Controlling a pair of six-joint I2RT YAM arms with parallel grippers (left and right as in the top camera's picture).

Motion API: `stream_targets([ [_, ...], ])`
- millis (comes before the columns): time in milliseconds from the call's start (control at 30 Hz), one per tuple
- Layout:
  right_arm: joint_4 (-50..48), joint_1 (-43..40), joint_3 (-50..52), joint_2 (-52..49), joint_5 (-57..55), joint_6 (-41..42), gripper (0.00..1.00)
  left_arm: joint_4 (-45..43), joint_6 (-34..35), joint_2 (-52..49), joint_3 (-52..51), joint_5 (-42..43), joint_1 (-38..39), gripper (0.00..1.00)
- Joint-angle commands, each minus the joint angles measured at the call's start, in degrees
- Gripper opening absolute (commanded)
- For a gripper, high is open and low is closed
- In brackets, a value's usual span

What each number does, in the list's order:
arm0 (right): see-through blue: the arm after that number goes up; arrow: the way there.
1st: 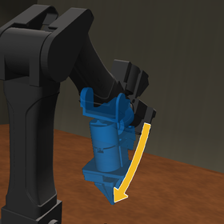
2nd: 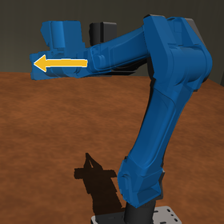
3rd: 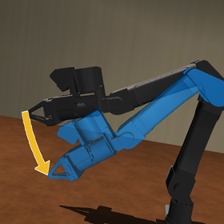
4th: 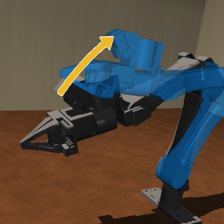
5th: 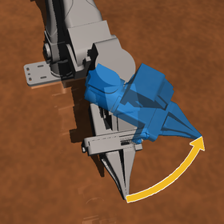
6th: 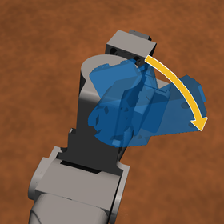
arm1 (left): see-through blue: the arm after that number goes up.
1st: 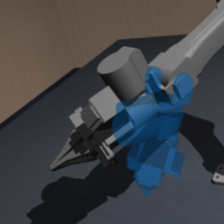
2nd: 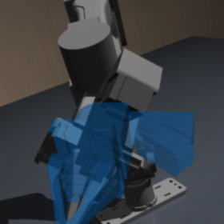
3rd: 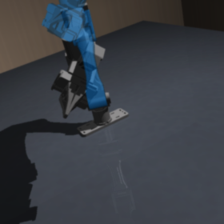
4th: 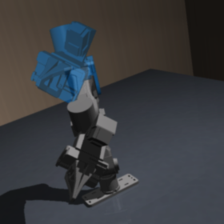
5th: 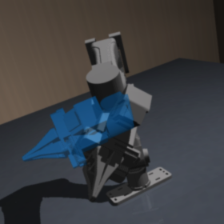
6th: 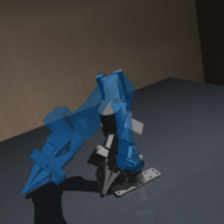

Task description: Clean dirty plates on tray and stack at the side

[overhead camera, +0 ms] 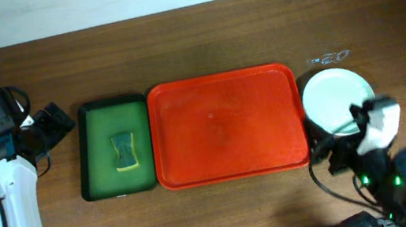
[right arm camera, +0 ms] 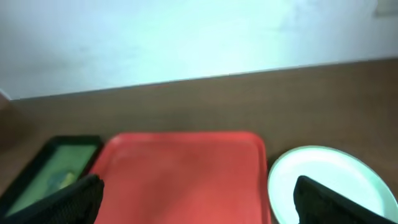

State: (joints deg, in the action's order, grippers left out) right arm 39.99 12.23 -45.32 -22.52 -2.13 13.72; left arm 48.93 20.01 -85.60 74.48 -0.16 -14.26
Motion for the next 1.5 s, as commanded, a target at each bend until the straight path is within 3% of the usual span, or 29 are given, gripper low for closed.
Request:
stream_targets([
  [0,-7.5,-4.4,11.1,10.1,4.0,0.2,0.98,0.0,0.3,0.8,0.6,0.4,-0.2,0.99],
  [200,-33.2,-8.9,25.6,22.4,6.7,0.2,0.98,0.0,0.3,0.8,0.6,0.4,-0.2,0.99],
  [333,-51.6,-11.0,30.8,22.3,6.8,0.0,0.98,0.0,0.3,0.8,0.6,0.4,-0.2,0.99],
  [433,-59.2,-12.5,35.7,22.3,6.9,0.0,0.98,0.0,0.3,0.8,0.6,0.4,-0.2,0.99],
  [667,-56.7,-13.0,42.8,22.3,7.1,-0.1,0.99,0.0,0.3,0.8,0.6,0.4,-0.2,0.99],
  [1000,-36.0,-13.0,45.0,22.3,10.7,-17.6,0.98,0.0,0.3,0.8,0.6,0.4,-0.2,0.99],
  [1067,-36.1,-13.0,45.0,22.3,10.3,-21.9,0.99,0.0,0.3,0.8,0.6,0.4,-0.2,0.99],
  [1467,-36.2,-13.0,45.0,22.3,10.5,-21.9,0.98,0.0,0.3,0.8,0.6,0.4,-0.2,0.99],
])
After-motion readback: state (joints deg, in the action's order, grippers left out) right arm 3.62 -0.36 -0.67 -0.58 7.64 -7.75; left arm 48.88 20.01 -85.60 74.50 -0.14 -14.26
